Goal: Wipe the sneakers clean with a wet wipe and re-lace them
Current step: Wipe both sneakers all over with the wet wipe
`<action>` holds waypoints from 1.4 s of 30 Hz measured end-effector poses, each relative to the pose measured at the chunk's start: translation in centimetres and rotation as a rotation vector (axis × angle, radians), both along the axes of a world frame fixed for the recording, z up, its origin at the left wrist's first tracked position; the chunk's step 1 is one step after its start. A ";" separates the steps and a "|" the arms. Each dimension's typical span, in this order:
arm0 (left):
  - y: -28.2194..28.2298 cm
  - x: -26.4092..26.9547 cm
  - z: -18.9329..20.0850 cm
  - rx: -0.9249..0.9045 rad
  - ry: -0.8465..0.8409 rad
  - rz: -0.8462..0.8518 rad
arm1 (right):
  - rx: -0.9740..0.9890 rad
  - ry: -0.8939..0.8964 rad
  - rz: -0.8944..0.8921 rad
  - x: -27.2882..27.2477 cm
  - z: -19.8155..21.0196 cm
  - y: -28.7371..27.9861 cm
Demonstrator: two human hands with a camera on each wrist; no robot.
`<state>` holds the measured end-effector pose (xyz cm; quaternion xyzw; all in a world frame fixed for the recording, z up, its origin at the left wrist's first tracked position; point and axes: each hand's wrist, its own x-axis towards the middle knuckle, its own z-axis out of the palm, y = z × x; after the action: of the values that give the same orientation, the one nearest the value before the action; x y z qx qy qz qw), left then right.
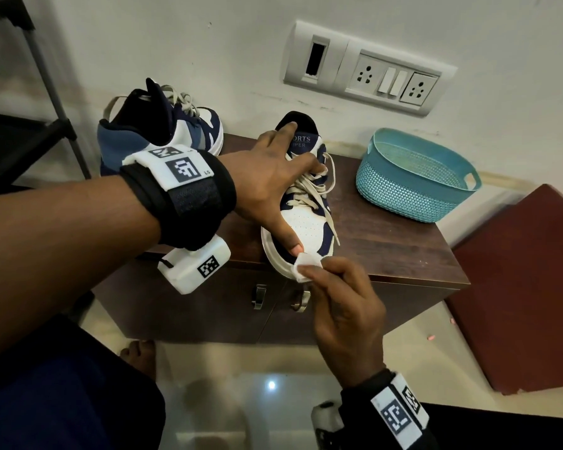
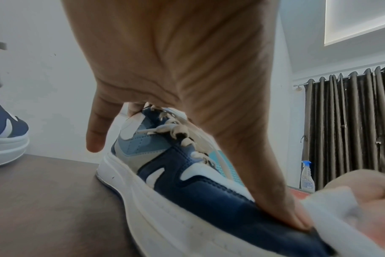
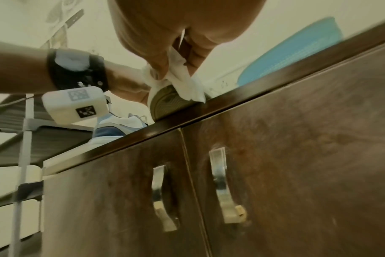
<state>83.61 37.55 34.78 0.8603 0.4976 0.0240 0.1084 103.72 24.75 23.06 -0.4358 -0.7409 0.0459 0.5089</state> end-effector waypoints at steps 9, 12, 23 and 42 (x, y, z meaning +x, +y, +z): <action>0.0 0.2 -0.2 0.001 -0.004 0.007 | -0.016 0.042 -0.021 0.4 0.0 0.1; -0.1 0.2 -0.2 0.003 0.006 0.015 | -0.004 0.052 -0.028 0.2 0.1 0.1; 0.1 0.0 -0.2 -0.011 -0.015 -0.003 | -0.197 0.134 -0.076 1.0 2.1 1.6; 0.2 0.1 -0.1 -0.010 0.006 -0.005 | -0.467 0.085 -0.213 1.5 5.3 4.9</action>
<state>83.71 37.75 34.64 0.8611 0.4957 0.0190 0.1112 105.23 29.61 28.36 -0.6148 -0.6379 0.1803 0.4273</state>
